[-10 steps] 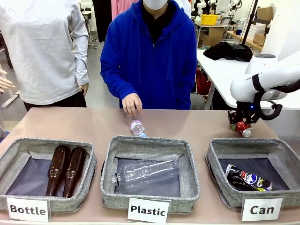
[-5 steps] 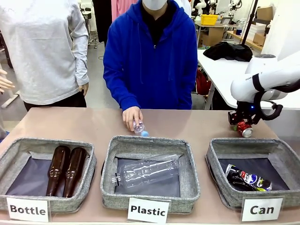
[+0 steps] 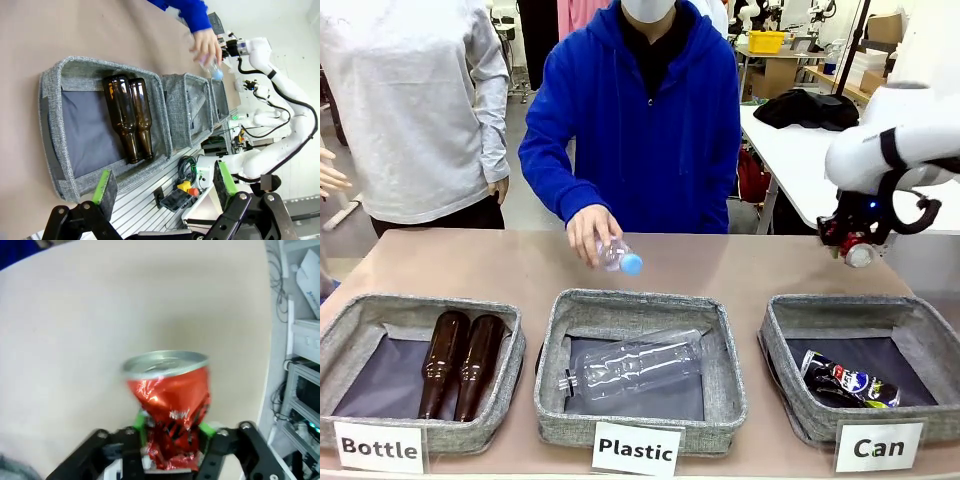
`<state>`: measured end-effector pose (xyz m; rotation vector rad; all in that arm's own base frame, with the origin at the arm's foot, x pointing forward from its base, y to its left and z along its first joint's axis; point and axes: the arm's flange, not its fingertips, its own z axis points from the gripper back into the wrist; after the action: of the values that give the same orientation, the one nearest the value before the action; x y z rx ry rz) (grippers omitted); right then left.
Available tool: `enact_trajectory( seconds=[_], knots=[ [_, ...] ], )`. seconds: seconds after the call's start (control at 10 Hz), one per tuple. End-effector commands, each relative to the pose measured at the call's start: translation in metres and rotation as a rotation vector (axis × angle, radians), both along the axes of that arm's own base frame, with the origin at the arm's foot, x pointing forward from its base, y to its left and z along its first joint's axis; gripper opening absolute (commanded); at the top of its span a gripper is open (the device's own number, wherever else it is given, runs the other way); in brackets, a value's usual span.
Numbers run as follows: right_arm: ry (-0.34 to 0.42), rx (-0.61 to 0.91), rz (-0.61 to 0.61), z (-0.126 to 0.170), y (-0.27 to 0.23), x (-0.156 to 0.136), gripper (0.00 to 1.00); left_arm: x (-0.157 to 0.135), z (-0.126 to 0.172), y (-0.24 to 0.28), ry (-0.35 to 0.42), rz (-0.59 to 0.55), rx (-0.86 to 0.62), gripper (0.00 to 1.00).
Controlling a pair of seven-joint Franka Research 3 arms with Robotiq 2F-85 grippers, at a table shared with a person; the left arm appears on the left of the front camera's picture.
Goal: Sort the can waste into the basket.
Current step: Pick up the can waste from the table and place it in the right Fabric basket.
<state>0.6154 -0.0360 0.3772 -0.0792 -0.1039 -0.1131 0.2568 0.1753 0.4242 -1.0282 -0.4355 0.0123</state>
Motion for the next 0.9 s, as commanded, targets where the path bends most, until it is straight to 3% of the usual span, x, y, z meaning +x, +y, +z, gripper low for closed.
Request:
enact_trajectory(
  seconds=[0.0, 0.1, 0.4, 0.6, 0.8],
  knots=[
    [-0.013, 0.061, 0.067, 0.044, 0.021, -0.066, 0.00, -0.003, 0.000, 0.000, 0.010, -0.001, -0.002, 1.00],
    [-0.022, 0.091, 0.166, 0.061, 0.030, -0.098, 0.00, -0.003, 0.000, 0.000, 0.010, -0.001, -0.002, 1.00],
    [0.082, 0.214, 0.505, 0.078, 0.045, -0.176, 0.00, -0.003, 0.000, 0.000, 0.010, -0.001, -0.002, 1.00],
    [0.164, 0.165, 0.695, 0.070, 0.052, -0.200, 0.00, -0.003, 0.000, 0.000, 0.010, -0.001, -0.002, 1.00],
    [0.272, 0.104, 0.993, 0.063, 0.050, -0.215, 0.00, -0.003, 0.000, 0.000, 0.010, -0.001, -0.002, 1.00]
  ],
)
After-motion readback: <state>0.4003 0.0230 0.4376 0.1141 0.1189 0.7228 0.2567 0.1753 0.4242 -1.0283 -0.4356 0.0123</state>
